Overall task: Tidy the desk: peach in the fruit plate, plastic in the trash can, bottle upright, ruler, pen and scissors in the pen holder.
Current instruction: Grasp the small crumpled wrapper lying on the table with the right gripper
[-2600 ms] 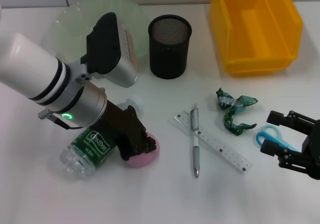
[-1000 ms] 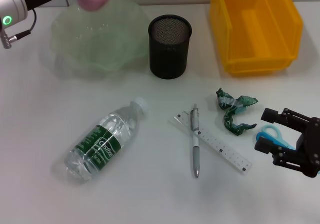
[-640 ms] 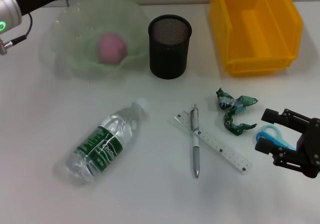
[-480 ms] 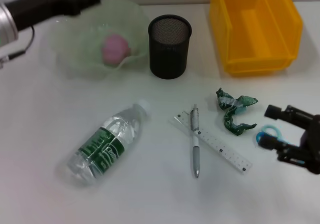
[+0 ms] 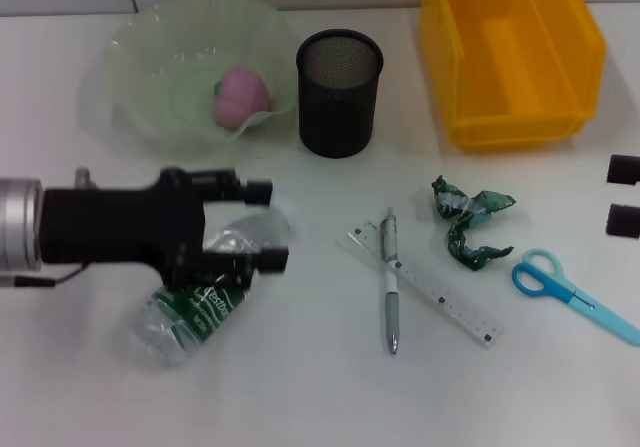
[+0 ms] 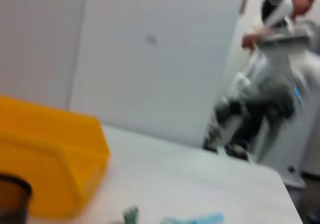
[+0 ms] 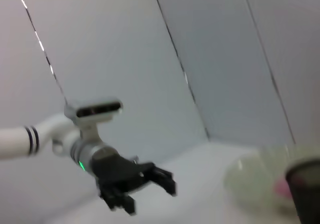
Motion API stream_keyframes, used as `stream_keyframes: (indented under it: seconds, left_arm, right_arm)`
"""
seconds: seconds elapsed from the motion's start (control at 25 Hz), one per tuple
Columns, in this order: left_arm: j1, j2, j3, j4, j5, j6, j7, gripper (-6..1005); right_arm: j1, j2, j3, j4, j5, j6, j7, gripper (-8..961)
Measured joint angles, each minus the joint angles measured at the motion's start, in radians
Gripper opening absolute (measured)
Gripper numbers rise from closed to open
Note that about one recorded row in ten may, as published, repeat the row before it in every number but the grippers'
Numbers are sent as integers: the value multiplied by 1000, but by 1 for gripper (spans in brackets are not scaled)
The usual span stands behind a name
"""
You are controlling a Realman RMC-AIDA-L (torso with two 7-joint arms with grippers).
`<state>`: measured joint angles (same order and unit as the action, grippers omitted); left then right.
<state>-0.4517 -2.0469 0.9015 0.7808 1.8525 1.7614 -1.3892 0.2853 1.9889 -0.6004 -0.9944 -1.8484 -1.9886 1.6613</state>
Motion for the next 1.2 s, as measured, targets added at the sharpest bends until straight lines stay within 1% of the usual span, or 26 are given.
stream_keyframes:
  seconds: [0.04,0.12,0.16,0.2,0.32,0.36,0.4,0.48,0.6,0.64,0.72,1.04,1.2]
  left_arm:
    - [0,-5,5,-4,39,5,3,796]
    - [-2,-11,9,-6,68,5,8,796]
    - [-3,-14,10,-7,80,5,14,796]
    - [-3,-15,10,-8,86,5,19,796]
    - [-3,-17,10,-8,94,4,25,795]
    - [-5,-19,10,-10,96,5,29,795]
    - [-5,-19,10,-10,96,5,29,795]
    - [-7,-18,10,-10,96,5,29,795]
    - [-11,-18,20,-11,97,0,30,795]
    - [-12,-18,23,-11,98,-1,30,795]
    - [-16,-18,29,-12,99,-5,31,796]
    - [-17,-19,39,-14,99,-11,31,796]
    - [-13,-19,45,-15,99,-9,29,796]
  right_arm:
    - [13,-1,-1,-68,-35,-2,64,759]
    - [51,1,-7,-205,-138,-8,209,759]
    - [97,6,-14,-333,-251,-21,336,759]
    - [97,6,-14,-333,-251,-21,336,759]
    - [162,19,-51,-457,-416,-54,474,760]
    - [196,31,-106,-510,-517,-70,548,760]
    - [196,31,-106,-510,-517,-70,548,760]
    - [221,46,-182,-539,-600,-68,602,760]
    - [248,70,-293,-555,-701,-41,658,760]
    - [256,79,-320,-554,-721,-22,665,760]
    - [267,89,-367,-539,-748,38,677,759]
    - [293,90,-607,-353,-758,409,668,760]
    - [318,91,-661,-259,-746,543,642,760]
